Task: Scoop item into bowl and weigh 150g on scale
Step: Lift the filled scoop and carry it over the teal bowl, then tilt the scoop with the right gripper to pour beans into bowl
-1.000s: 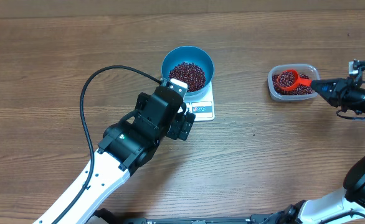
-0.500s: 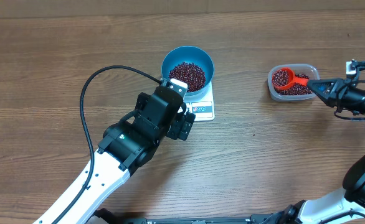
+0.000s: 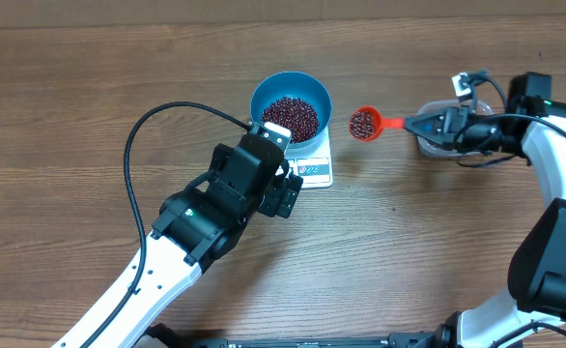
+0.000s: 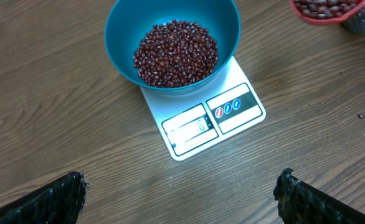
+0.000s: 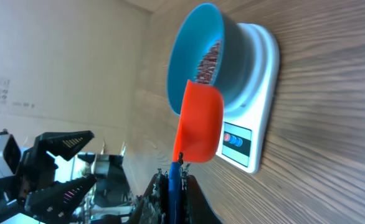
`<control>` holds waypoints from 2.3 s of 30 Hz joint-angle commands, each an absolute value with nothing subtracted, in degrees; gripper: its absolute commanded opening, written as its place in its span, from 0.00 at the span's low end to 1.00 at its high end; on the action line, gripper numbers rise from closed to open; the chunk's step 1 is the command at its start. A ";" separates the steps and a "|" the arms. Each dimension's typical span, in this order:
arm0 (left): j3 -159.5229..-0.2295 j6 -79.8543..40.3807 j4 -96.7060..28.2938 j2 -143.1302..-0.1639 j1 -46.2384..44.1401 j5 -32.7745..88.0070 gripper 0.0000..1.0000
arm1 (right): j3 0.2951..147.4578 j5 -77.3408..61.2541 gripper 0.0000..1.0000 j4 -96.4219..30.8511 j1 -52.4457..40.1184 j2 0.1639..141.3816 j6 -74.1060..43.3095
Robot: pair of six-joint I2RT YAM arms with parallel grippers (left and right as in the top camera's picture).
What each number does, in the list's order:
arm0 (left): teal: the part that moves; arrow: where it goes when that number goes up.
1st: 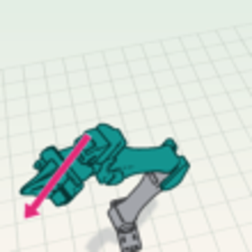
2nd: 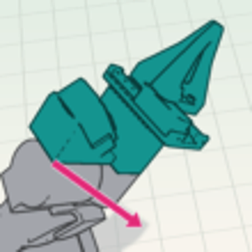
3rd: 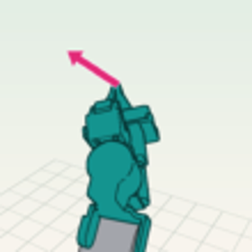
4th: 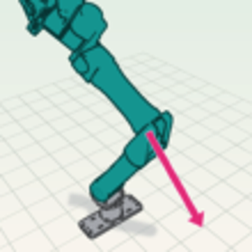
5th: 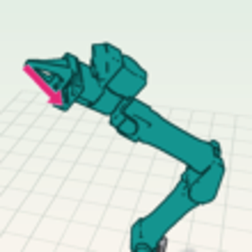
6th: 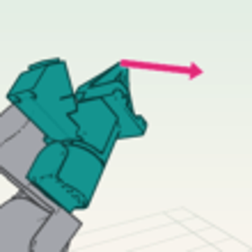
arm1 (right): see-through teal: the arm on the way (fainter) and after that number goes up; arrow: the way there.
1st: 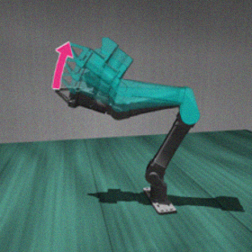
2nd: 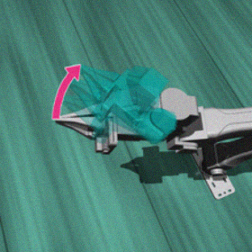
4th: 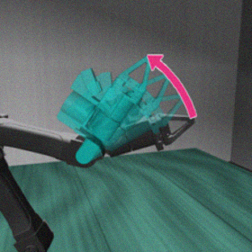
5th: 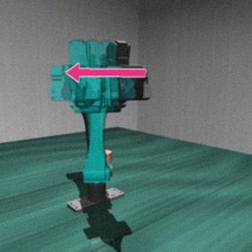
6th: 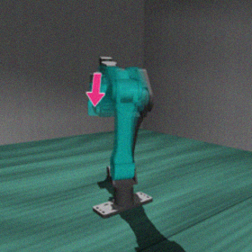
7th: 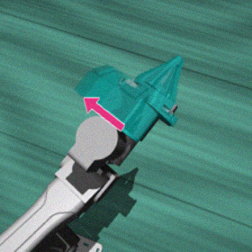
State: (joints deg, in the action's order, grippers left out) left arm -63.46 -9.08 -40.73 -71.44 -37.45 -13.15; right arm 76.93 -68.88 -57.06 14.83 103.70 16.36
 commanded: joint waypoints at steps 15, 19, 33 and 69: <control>-63.96 -9.87 -40.49 -71.90 -37.15 -13.91 1.00 | 77.21 -71.22 0.04 -42.09 4.69 104.18 4.23; -63.96 -9.87 -40.49 -71.90 -37.15 -13.91 1.00 | 77.21 -70.52 0.04 -40.49 3.62 104.18 2.81; -63.96 -9.87 -40.49 -71.90 -37.15 -13.91 1.00 | 77.21 -69.04 0.04 -30.70 1.04 104.18 -4.73; -63.96 -9.87 -40.49 -71.90 -37.15 -13.91 1.00 | 77.21 -44.62 0.04 -18.55 -5.52 104.18 15.11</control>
